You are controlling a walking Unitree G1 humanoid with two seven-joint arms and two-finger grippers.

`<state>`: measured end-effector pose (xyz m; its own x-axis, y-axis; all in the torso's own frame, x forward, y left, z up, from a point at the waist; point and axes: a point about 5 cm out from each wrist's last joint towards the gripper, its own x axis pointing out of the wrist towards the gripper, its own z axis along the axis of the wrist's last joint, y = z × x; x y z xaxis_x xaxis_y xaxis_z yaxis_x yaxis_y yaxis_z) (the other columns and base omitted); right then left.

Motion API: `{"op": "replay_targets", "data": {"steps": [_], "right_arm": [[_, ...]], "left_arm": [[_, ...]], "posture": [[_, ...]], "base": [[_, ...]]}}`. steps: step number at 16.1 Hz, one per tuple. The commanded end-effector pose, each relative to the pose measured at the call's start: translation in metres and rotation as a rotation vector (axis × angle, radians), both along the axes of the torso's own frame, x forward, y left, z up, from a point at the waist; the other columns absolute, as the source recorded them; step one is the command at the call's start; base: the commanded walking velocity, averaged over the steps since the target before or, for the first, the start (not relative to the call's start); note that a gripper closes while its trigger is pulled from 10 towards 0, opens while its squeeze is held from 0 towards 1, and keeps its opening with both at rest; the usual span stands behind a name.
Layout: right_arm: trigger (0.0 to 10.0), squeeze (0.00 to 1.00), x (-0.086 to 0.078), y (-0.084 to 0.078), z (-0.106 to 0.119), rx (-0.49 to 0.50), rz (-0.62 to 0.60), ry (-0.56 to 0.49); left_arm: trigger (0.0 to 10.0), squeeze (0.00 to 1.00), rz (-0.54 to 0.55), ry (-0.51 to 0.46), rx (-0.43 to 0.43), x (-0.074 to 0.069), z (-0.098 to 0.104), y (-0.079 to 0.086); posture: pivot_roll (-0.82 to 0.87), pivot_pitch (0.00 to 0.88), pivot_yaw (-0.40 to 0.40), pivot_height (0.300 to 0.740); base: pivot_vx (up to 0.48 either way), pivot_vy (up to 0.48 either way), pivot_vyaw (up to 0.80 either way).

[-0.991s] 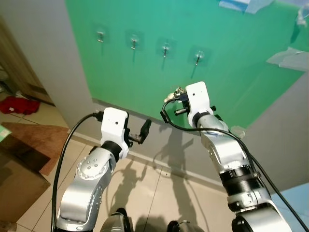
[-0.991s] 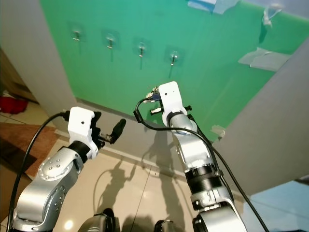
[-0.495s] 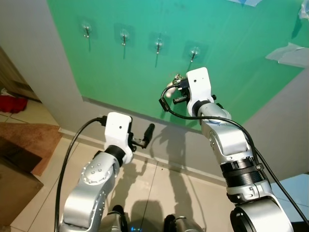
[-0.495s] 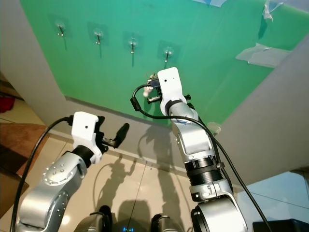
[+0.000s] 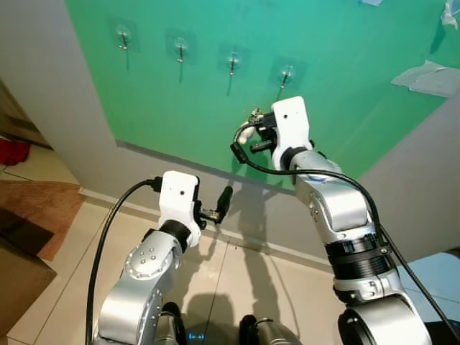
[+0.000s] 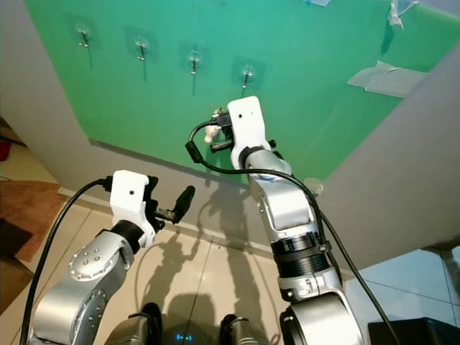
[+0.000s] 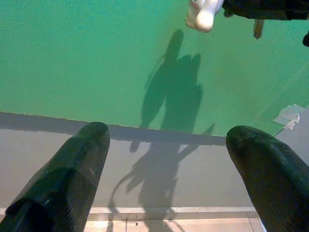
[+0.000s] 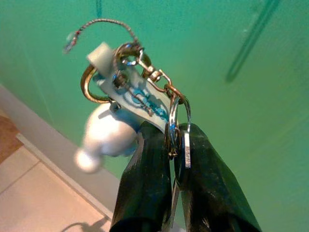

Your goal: Hang keys on a hook

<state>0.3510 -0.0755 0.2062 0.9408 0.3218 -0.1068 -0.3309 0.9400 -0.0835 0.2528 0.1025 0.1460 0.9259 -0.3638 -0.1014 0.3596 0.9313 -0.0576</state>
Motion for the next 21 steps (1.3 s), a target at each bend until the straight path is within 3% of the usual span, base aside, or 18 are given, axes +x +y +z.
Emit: {"op": "replay_targets", "data": {"steps": [1,3,5,15,21], "right_arm": [[0.0,0.00,0.000,-0.001,0.017,0.086,-0.001,-0.024],[0.0,0.00,0.002,0.003,0.033,0.225,0.023,-0.032],[0.0,0.00,0.002,0.007,0.044,0.244,0.057,-0.062],[0.0,0.00,-0.002,0.033,0.055,0.248,0.173,-0.080],[0.0,0.00,0.006,0.045,0.054,0.217,0.210,-0.082]], "left_arm": [[10.0,0.00,-0.019,-0.004,-0.003,-0.004,0.002,-0.006],[10.0,0.00,-0.020,-0.003,-0.002,-0.004,0.002,-0.005],[10.0,0.00,-0.023,-0.004,0.000,-0.003,0.002,-0.006],[10.0,0.00,-0.033,-0.016,0.007,0.004,0.002,-0.008],[10.0,0.00,-0.033,-0.030,0.015,0.006,0.004,-0.008]], "posture": [[-0.07,0.243,-0.122,0.740],[-0.07,0.242,-0.120,0.740],[-0.07,0.240,-0.121,0.740],[-0.07,0.216,-0.119,0.740],[-0.05,0.197,-0.137,0.740]], "base": [[0.000,0.000,0.00],[0.000,0.000,0.00],[0.000,0.000,0.00],[0.000,0.000,0.00],[0.000,0.000,0.00]]}}
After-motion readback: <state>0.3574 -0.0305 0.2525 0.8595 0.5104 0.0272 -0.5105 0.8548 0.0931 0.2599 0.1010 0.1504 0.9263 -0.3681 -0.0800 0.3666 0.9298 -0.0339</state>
